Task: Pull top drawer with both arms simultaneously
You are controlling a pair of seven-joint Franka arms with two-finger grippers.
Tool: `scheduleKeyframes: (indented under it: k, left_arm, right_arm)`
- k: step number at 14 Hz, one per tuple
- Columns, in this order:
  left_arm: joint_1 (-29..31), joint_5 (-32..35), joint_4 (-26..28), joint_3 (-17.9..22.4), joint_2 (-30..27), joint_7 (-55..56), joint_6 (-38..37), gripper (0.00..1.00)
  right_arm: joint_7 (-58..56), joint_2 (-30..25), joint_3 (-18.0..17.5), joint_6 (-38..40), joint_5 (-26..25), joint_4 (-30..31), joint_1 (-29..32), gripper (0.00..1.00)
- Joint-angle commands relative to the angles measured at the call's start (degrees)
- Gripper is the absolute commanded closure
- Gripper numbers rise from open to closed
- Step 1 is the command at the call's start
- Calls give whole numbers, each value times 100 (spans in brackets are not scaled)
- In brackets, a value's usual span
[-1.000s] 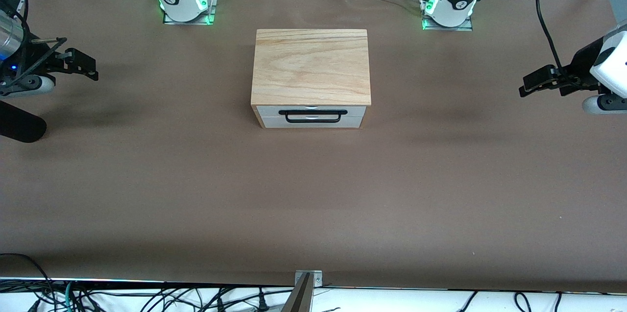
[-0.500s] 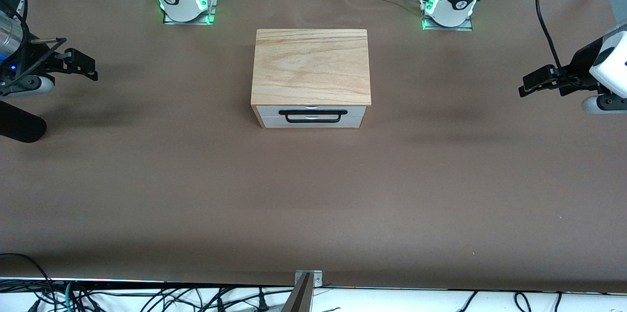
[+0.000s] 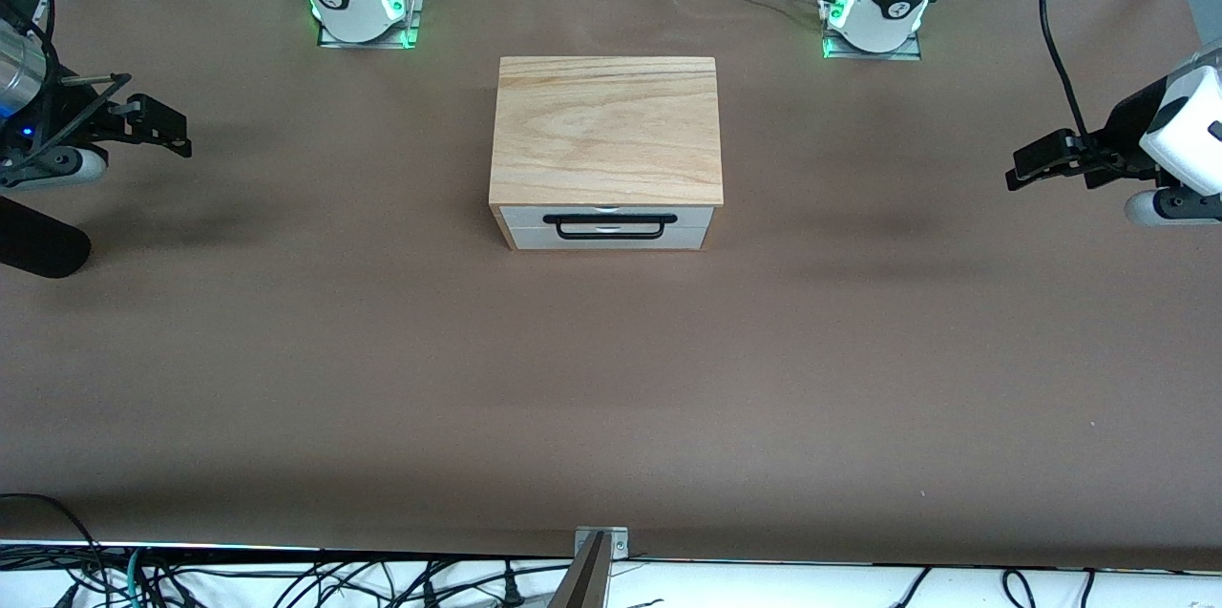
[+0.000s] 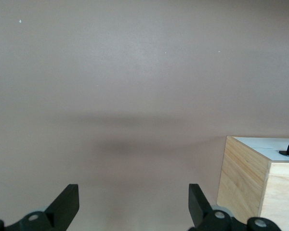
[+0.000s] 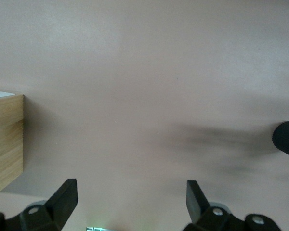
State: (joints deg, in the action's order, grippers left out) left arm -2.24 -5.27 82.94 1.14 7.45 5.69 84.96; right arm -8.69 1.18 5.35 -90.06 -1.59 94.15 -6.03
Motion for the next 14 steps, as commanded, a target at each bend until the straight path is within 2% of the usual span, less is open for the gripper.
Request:
scheduleKeyframes:
  k: [1,12,14]
  left_arm:
    - [-5,87,-58,-35,-25,55,-23,0]
    - [4,87,-59,-35,-25,55,-23,0]
    - [-40,70,-58,-44,141,-16,-41,0]
  right_arm:
    - [69,57,-16,85,-69,-143,-4,0]
    - [69,57,-34,164,-60,-99,-39,0]
    - [42,101,-78,243,-25,-108,-127,0]
